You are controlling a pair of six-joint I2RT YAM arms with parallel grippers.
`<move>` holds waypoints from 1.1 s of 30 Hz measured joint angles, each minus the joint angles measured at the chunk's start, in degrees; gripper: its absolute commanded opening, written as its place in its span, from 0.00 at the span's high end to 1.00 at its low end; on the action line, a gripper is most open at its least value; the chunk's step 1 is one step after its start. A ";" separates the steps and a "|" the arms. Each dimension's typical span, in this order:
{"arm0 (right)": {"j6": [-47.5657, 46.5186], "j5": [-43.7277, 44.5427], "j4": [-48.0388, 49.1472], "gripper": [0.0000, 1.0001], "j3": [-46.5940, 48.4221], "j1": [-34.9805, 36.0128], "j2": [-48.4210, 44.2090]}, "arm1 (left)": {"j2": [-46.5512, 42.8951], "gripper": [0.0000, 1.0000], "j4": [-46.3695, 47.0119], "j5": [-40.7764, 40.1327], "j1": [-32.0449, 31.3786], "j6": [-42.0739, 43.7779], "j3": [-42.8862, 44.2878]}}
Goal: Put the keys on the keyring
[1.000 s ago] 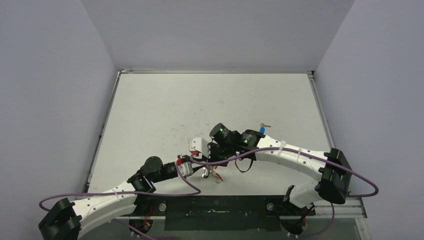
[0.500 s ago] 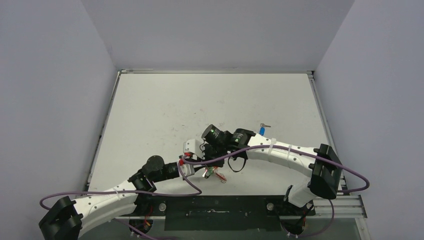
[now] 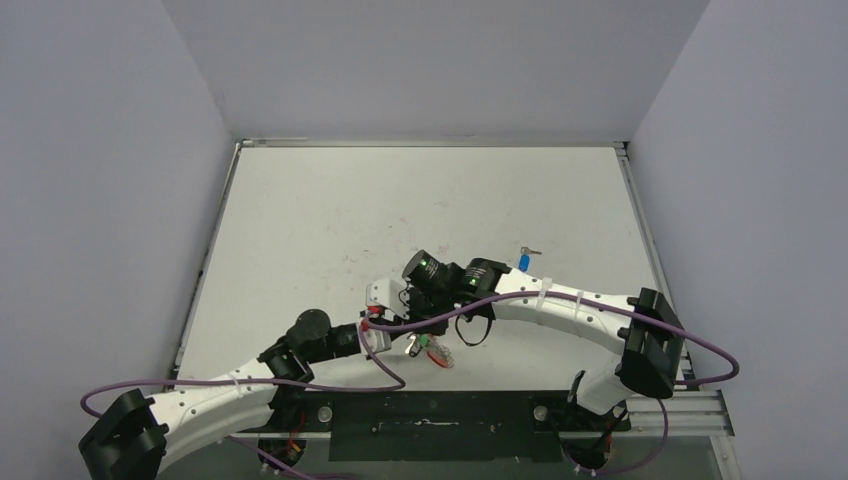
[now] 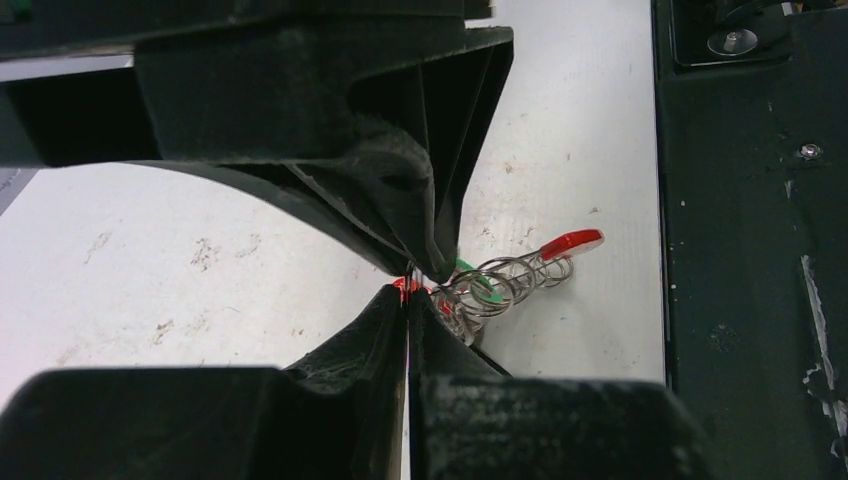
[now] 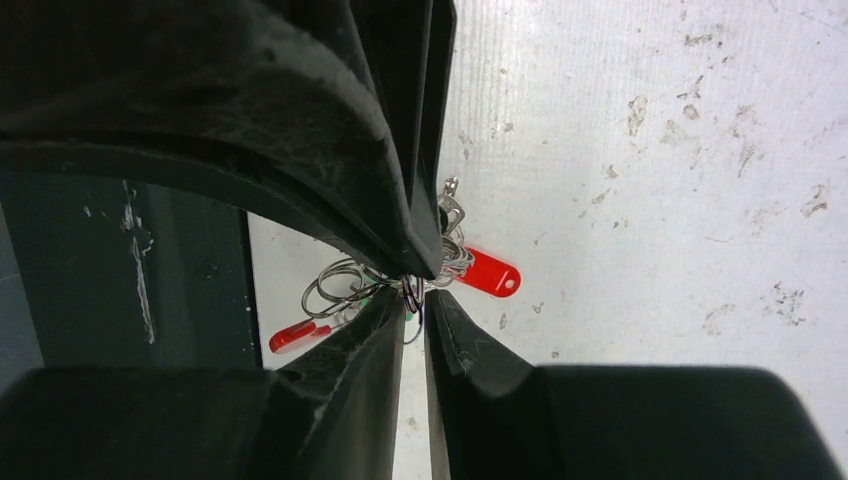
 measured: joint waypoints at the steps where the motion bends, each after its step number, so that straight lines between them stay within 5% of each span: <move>1: -0.02 0.28 0.24 0.72 0.00 0.02 0.00 | -0.15 1.00 0.00 -0.04 0.00 -0.07 0.00; 7: -0.13 -0.76 6.14 0.54 -4.09 -1.38 -4.33 | -3.17 1.00 1.53 -1.18 0.00 -1.33 -0.85; 13: -0.48 -6.56 14.91 0.53 -13.14 -6.01 -15.15 | -6.84 1.00 7.54 -2.97 0.02 -2.73 -5.31; 25: 0.07 -17.18 25.62 0.62 -19.87 -9.18 -19.08 | -7.06 1.00 16.24 -2.84 0.00 -4.11 -5.92; 33: 1.49 -17.73 29.55 0.86 -19.87 -9.46 -18.69 | -6.73 1.00 16.63 -2.21 0.00 -4.39 -5.92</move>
